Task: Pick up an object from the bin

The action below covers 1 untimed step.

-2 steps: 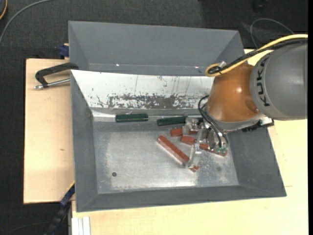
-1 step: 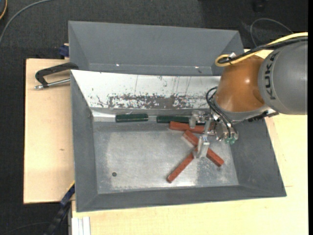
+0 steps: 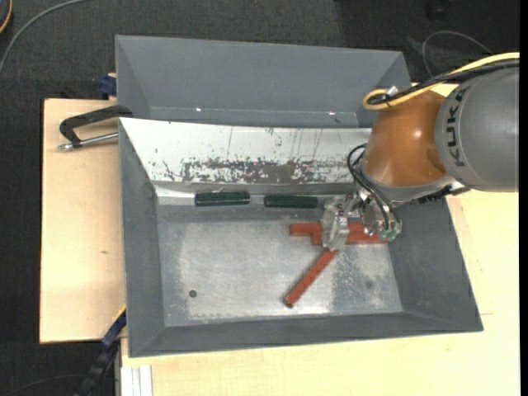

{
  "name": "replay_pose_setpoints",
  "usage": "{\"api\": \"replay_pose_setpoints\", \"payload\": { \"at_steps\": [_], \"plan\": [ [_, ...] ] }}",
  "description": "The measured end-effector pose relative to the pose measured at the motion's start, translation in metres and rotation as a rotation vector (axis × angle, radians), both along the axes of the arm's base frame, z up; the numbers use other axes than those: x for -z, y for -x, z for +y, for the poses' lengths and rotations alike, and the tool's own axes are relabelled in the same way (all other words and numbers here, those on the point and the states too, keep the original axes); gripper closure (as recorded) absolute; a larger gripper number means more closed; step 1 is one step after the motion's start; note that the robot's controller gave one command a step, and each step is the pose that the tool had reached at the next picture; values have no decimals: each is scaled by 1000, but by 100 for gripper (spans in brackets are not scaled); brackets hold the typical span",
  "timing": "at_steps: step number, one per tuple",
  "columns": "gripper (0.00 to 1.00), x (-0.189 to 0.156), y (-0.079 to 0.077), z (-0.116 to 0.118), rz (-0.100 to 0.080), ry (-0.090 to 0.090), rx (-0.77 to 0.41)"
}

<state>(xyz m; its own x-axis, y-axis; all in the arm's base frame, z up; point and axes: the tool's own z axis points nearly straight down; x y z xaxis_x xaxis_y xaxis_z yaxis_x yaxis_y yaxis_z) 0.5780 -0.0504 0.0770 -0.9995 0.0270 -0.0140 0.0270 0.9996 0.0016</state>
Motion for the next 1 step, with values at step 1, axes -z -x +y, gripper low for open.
{"api": "replay_pose_setpoints", "payload": {
  "at_steps": [1],
  "plan": [
    [100,0,22,-24,6,0,-47]
  ]
}}
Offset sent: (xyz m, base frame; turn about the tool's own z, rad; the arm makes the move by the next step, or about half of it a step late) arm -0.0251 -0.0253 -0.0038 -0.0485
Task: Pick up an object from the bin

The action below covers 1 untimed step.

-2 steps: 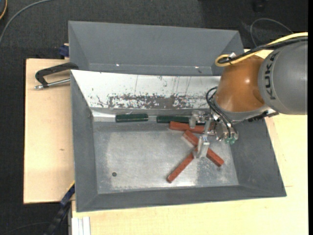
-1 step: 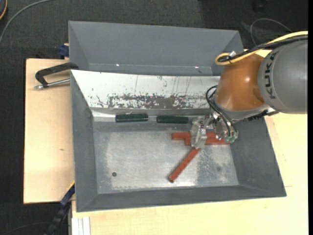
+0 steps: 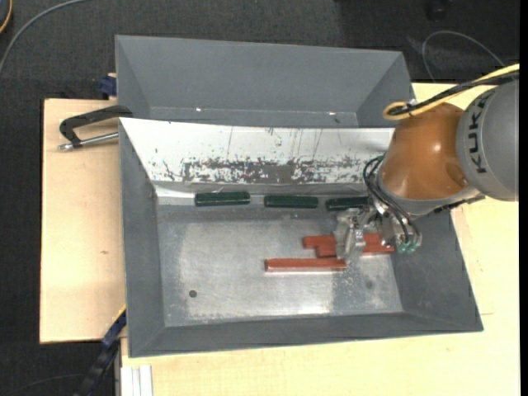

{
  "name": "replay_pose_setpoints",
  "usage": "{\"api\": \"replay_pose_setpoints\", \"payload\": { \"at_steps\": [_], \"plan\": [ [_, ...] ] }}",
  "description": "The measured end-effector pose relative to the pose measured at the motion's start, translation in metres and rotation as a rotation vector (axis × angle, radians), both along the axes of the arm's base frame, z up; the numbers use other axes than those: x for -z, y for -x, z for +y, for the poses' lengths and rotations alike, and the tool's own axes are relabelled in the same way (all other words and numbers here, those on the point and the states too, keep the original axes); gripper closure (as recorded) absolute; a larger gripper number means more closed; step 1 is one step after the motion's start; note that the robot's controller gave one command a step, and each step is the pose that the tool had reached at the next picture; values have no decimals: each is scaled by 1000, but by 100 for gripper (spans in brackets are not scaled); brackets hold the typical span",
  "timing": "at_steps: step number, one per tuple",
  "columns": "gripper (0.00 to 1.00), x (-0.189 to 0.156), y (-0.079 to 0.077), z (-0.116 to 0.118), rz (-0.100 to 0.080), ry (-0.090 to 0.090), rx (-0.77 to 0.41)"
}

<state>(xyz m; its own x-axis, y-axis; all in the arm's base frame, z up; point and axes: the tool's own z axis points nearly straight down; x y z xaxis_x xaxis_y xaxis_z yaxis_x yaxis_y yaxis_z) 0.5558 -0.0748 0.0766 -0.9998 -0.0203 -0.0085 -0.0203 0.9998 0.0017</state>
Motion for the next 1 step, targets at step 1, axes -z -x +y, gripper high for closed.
{"api": "replay_pose_setpoints", "payload": {
  "at_steps": [1],
  "plan": [
    [0,2,1,0,3,1,0]
  ]
}}
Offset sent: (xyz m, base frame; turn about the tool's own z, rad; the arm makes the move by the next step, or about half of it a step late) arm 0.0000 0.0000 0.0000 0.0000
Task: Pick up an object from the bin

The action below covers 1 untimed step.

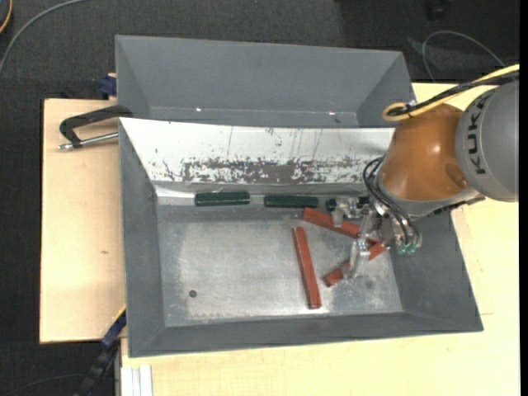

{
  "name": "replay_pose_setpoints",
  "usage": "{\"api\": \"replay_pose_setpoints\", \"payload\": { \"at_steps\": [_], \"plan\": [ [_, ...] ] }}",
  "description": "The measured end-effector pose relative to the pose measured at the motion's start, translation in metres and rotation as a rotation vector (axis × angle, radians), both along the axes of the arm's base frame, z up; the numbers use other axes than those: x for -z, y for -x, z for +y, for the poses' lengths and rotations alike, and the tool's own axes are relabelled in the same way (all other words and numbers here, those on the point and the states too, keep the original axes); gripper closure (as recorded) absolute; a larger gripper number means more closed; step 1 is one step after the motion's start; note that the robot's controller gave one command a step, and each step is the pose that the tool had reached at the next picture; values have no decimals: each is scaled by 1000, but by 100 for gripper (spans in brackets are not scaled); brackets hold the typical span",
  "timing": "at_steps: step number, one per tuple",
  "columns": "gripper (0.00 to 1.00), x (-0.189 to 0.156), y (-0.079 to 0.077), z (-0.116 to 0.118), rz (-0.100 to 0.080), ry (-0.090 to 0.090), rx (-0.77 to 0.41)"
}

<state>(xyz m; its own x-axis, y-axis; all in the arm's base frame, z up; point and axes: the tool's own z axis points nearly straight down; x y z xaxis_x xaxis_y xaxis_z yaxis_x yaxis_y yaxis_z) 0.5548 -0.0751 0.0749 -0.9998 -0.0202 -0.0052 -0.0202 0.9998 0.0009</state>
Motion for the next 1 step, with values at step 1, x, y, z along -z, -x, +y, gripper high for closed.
{"api": "replay_pose_setpoints", "payload": {
  "at_steps": [1],
  "plan": [
    [0,3,-13,-72,-4,5,-2]
  ]
}}
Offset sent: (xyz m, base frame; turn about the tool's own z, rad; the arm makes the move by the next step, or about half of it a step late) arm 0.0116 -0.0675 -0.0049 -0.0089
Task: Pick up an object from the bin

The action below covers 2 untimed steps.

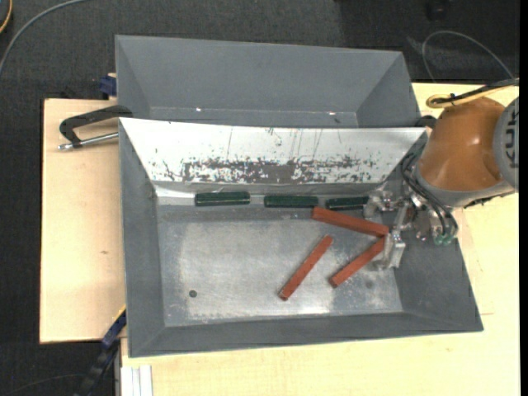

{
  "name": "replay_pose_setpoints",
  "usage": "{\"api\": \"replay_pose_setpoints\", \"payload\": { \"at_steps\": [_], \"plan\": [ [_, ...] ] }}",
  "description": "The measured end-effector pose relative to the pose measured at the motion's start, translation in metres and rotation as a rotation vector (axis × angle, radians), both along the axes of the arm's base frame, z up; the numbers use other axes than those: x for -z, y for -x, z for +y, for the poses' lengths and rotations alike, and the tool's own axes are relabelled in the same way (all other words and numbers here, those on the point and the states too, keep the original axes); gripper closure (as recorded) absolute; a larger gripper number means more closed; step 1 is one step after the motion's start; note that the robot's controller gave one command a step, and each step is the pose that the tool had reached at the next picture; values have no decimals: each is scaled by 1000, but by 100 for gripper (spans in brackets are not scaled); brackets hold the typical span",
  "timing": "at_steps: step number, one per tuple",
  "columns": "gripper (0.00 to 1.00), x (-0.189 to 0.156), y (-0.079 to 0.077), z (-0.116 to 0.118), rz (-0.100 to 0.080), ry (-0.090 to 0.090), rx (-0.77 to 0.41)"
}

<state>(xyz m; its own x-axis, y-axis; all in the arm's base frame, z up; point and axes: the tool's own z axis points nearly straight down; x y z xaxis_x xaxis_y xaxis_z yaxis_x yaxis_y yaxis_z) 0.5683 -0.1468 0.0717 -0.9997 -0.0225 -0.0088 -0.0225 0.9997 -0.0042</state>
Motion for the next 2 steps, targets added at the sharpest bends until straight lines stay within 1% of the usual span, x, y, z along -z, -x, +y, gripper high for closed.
{"api": "replay_pose_setpoints", "payload": {
  "at_steps": [1,2],
  "plan": [
    [100,0,0,5,2,-5,-5],
    [100,-129,-12,-3,-6,-1,-26]
  ]
}}
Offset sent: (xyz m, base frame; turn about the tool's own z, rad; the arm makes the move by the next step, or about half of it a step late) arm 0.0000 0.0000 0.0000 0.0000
